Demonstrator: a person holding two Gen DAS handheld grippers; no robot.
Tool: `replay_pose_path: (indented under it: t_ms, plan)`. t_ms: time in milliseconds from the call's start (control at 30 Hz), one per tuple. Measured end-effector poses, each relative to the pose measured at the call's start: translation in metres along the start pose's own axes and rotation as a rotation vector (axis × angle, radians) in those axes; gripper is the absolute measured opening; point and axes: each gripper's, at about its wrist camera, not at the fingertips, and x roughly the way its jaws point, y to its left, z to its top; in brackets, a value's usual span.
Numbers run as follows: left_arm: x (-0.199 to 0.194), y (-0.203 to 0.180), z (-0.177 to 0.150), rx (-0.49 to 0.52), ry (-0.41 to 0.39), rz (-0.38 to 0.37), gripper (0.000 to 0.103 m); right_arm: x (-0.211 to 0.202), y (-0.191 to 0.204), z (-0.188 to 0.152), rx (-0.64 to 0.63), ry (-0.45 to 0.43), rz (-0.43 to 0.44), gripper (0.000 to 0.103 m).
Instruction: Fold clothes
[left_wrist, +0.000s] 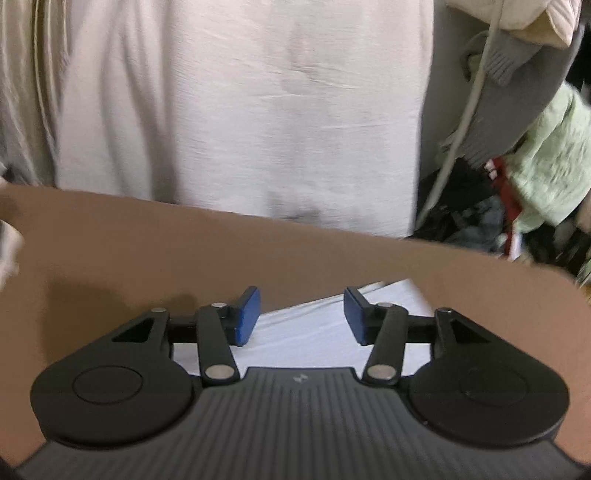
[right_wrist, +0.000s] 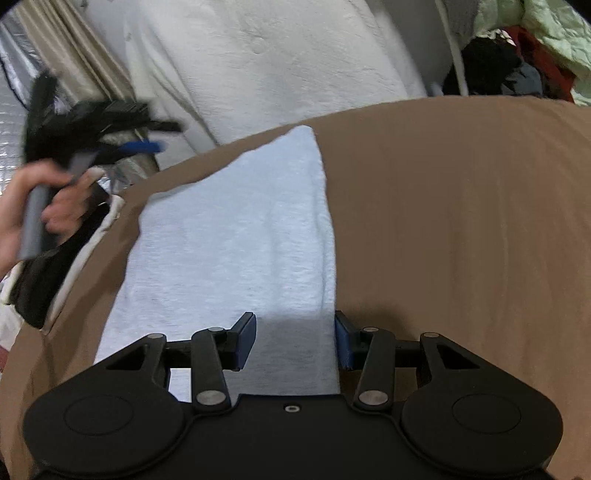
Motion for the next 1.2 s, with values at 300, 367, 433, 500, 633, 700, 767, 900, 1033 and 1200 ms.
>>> replay_pose_path:
  t_ms: [300,367,433,500,633,700,767,900,1033,1200]
  plan:
    - [-0.022,0.073,-0.031,-0.089,0.036,-0.057,0.058,-0.012,-0.015,0.003,0.037,0.018,-0.072,0.051]
    - [-0.017,0.074,-0.039,-0.102,0.070,-0.107,0.058,-0.014,-0.019,0.003,0.050,0.015,-0.060,0.051]
    - [-0.006,0.072,-0.045,-0.133,0.118,-0.149,0.058,-0.015,-0.022,0.003,0.060,0.012,-0.023,0.024]
    - [0.014,0.070,-0.052,-0.185,0.169,-0.135,0.058,-0.012,-0.023,0.002,0.067,0.001,-0.021,0.015]
    - [0.026,0.059,-0.057,-0.138,0.160,-0.031,0.004,-0.002,-0.022,-0.002,0.053,0.000,-0.038,0.014]
    - [0.016,0.046,-0.048,-0.058,0.120,-0.002,0.004,-0.001,-0.019,-0.003,0.047,-0.002,-0.043,0.012]
    - [0.003,0.039,-0.038,-0.013,0.080,-0.012,0.004,-0.005,-0.016,-0.001,0.026,-0.020,-0.039,0.006]
    - [-0.007,0.051,-0.032,-0.052,0.060,-0.036,0.004,-0.015,-0.011,0.001,-0.017,-0.070,-0.012,0.004]
    - [0.005,0.079,-0.046,-0.132,0.117,0.026,0.005,-0.007,-0.009,-0.002,-0.056,-0.070,-0.025,0.004]
    - [0.006,0.105,-0.070,-0.159,0.118,0.232,0.006,0.002,-0.007,-0.005,-0.064,-0.050,-0.096,0.005]
